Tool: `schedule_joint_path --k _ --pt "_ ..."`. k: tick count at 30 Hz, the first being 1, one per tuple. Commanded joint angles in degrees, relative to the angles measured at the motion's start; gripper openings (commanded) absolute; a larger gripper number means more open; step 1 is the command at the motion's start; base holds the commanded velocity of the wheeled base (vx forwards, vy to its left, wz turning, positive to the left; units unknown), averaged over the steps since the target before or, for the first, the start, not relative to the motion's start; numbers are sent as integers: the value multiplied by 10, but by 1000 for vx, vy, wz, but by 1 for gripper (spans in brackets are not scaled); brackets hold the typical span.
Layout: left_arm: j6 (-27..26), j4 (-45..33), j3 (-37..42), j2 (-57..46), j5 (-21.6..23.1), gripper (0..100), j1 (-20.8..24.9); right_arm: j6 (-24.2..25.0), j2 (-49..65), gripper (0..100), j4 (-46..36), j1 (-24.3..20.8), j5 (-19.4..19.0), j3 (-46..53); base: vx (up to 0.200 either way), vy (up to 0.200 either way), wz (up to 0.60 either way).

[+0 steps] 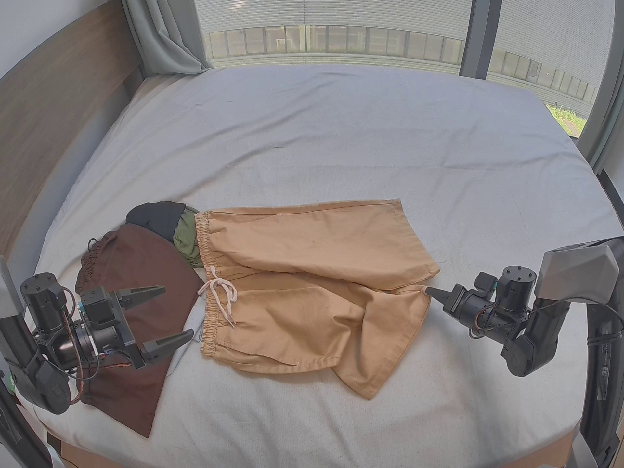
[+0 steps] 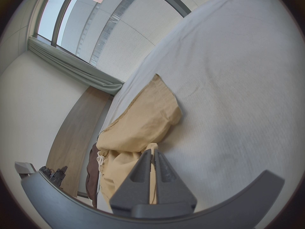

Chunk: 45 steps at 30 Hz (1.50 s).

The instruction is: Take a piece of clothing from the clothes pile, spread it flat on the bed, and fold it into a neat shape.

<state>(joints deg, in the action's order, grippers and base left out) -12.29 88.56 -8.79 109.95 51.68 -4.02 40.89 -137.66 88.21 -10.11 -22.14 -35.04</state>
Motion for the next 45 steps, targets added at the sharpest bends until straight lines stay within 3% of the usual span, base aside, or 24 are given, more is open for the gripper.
schedule_joint_path --k 1,18,22,33,34,40,45 --pt "1 0 1 1 0 100 4 0 0 0 0 7 1 -17 0 0 0" --pt "2 0 3 1 0 100 9 -3 -18 0 1 11 13 -80 0 0 0" --pt "2 0 4 1 0 100 9 -34 -38 0 2 11 15 -88 0 0 0" --pt "3 0 5 1 0 100 14 -56 -31 0 2 16 23 -82 0 0 0" --pt "3 0 5 1 0 100 14 -67 -31 100 2 16 22 -82 0 0 0" --pt "4 0 5 1 0 100 14 -91 -2 100 2 12 20 -49 0 0 0" --pt "4 0 5 4 0 100 19 -108 37 100 1 -2 -19 32 0 0 0"
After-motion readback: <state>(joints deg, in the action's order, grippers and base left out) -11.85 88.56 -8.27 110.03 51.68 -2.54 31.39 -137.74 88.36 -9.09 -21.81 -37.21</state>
